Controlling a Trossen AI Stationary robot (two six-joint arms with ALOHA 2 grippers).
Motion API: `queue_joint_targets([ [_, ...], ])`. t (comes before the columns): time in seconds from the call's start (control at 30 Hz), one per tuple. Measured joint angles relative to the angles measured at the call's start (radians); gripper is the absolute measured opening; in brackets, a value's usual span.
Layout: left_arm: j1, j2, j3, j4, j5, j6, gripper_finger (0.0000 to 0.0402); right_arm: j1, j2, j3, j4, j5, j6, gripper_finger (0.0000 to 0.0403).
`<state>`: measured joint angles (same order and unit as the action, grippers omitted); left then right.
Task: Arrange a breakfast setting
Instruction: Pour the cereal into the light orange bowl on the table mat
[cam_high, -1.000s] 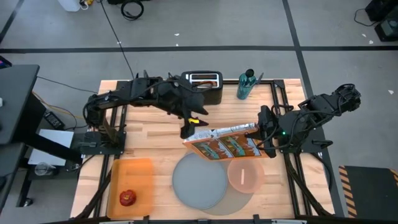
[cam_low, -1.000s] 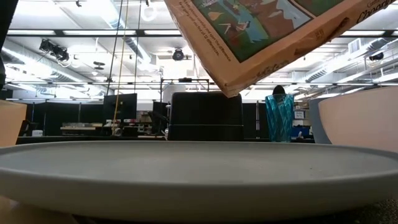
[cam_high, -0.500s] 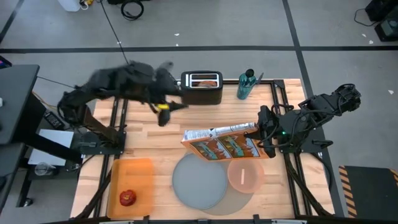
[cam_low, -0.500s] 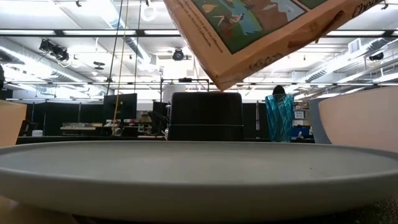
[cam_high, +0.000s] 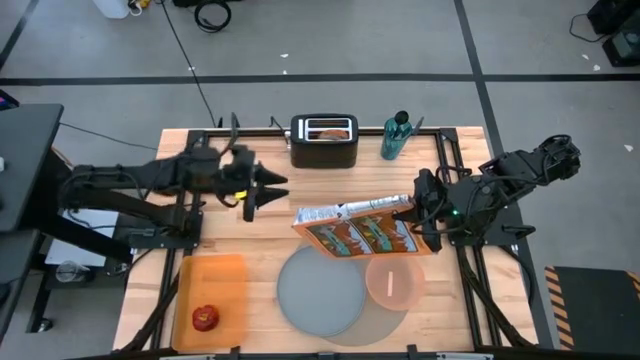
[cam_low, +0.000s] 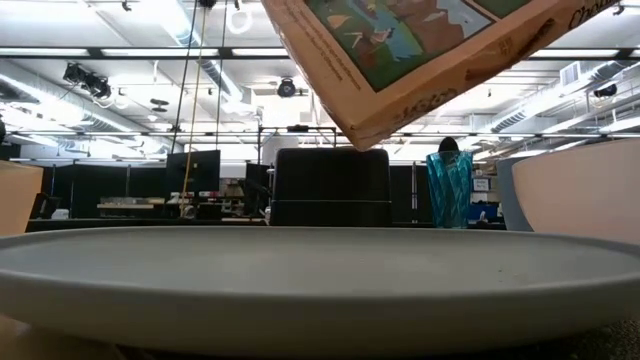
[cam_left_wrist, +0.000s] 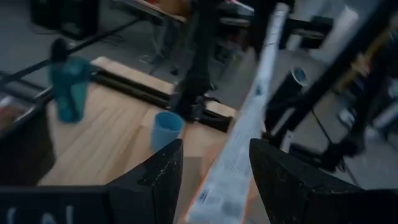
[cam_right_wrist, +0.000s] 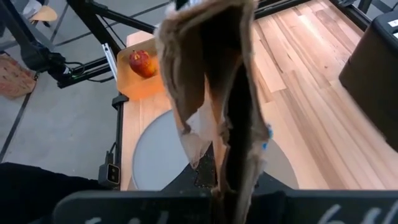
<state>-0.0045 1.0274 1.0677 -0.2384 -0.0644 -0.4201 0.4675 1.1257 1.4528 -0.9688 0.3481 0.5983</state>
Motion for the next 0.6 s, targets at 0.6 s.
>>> queue_joint_targets([
  [0.6, -0.167, -0.065, -0.485, 0.433, -0.048, -0.08, 0.0192, -0.012, 0.0, 0.0, 0.003, 0.0, 0.043, 0.0009],
])
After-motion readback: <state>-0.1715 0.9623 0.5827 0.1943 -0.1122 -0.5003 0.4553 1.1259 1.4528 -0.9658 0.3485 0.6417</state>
